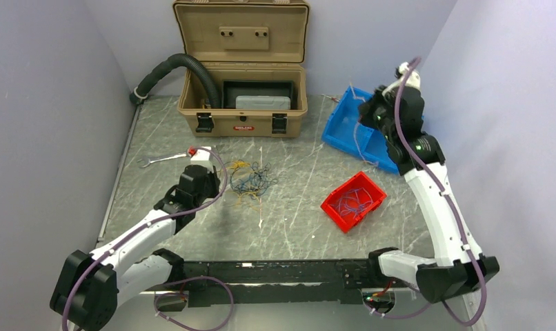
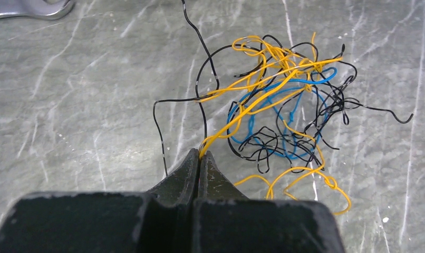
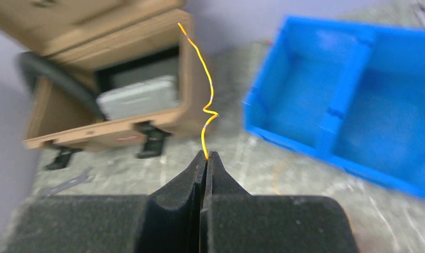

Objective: Untangle the cables
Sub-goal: Untie the cable, then place the cable at the center of the board.

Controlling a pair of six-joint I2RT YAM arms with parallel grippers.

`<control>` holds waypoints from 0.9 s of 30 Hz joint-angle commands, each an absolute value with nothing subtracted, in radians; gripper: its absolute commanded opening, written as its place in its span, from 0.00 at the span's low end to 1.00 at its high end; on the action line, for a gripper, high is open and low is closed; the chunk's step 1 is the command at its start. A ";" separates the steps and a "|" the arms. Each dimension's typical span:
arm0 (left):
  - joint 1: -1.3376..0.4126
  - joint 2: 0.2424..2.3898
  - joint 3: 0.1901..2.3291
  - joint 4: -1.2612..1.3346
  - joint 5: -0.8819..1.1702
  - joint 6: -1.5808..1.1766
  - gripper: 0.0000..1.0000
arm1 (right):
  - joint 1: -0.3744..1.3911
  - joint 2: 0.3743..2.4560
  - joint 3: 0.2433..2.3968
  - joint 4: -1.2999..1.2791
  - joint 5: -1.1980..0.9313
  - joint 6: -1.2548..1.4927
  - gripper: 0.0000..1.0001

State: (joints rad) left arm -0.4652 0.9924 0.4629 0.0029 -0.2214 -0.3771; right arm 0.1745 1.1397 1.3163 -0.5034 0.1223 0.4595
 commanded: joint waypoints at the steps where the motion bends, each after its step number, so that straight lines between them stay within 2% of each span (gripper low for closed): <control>1: -0.463 0.972 0.450 0.087 -0.138 -0.342 0.00 | 0.332 1.238 1.584 -0.536 0.131 0.379 0.00; 9: -0.465 0.964 0.445 0.095 -0.129 -0.335 0.00 | 0.497 1.469 1.990 -0.540 0.035 0.347 0.00; 13: -0.464 0.962 0.445 0.093 -0.132 -0.334 0.00 | 0.503 1.506 2.045 -0.522 0.101 0.363 0.00; 19: -0.464 0.959 0.446 0.083 -0.147 -0.337 0.00 | 0.502 1.433 1.806 -0.412 0.263 0.383 0.00; 27: -0.464 0.961 0.450 0.081 -0.147 -0.337 0.00 | 0.479 1.369 1.472 -0.341 0.315 0.471 0.00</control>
